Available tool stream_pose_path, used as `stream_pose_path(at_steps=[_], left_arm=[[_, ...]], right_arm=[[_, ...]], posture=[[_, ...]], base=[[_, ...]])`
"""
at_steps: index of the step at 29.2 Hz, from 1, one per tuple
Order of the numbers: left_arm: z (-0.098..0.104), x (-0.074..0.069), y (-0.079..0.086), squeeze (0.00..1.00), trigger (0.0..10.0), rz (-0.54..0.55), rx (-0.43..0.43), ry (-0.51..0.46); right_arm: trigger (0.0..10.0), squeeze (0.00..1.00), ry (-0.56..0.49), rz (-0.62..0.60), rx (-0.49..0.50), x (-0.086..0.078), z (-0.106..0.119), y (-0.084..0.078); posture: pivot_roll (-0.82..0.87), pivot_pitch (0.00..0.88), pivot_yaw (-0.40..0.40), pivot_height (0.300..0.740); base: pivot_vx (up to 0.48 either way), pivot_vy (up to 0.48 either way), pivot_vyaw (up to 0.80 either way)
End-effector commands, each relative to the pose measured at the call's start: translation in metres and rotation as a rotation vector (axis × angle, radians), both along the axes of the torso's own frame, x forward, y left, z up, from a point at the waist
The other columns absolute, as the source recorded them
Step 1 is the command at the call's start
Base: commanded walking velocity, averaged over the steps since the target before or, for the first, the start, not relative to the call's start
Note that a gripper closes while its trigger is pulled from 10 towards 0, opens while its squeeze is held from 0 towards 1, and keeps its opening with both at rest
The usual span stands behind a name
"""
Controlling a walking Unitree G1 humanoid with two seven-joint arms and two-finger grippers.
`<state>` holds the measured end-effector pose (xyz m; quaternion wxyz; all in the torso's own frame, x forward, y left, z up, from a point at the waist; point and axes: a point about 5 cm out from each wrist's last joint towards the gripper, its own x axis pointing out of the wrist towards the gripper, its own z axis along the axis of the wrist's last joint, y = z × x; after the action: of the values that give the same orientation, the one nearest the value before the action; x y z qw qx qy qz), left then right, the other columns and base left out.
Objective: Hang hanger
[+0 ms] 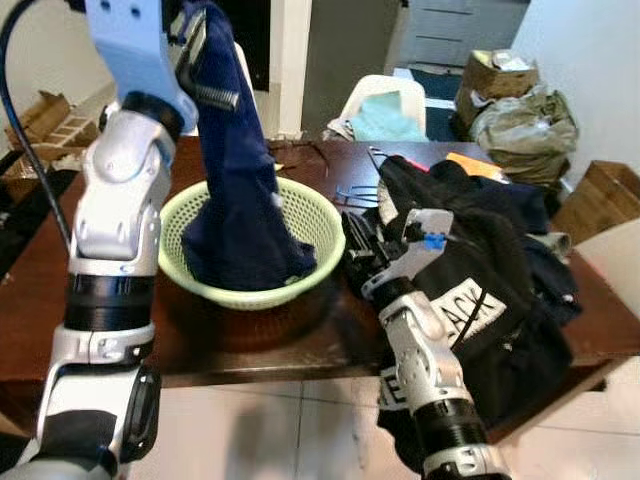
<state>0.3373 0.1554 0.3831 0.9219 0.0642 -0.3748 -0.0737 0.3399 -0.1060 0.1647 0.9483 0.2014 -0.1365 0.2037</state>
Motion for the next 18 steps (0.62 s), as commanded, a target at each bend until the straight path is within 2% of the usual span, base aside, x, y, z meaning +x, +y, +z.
stream_pose_path(at_steps=[1, 11, 13, 18], left_arm=[[0.002, -0.001, 0.001, 0.00, 10.0, 0.001, 0.014, -0.011], [0.018, -0.002, 0.002, 0.00, 10.0, -0.002, 0.068, -0.089], [0.028, -0.004, 0.005, 0.00, 10.0, 0.019, 0.092, -0.138], [0.033, -0.005, 0.006, 0.00, 10.0, 0.025, 0.111, -0.160]], right_arm=[[10.0, 0.00, 0.016, 0.003, 0.004, -0.001, -0.004, 0.001], [10.0, 0.00, 0.018, 0.011, 0.007, 0.000, -0.003, 0.005], [10.0, 0.00, 0.017, 0.011, 0.010, 0.000, -0.004, 0.005], [10.0, 0.00, 0.018, 0.008, 0.012, -0.001, -0.004, 0.005]], posture=[[0.01, 0.052, -0.109, 0.740], [0.02, 0.042, -0.115, 0.740], [0.03, 0.036, -0.112, 0.740], [0.03, 0.032, -0.109, 0.740]], base=[[-0.289, 0.000, 0.00], [-0.286, 0.000, 0.00], [-0.283, 0.000, 0.00], [-0.282, 0.000, 0.00]])
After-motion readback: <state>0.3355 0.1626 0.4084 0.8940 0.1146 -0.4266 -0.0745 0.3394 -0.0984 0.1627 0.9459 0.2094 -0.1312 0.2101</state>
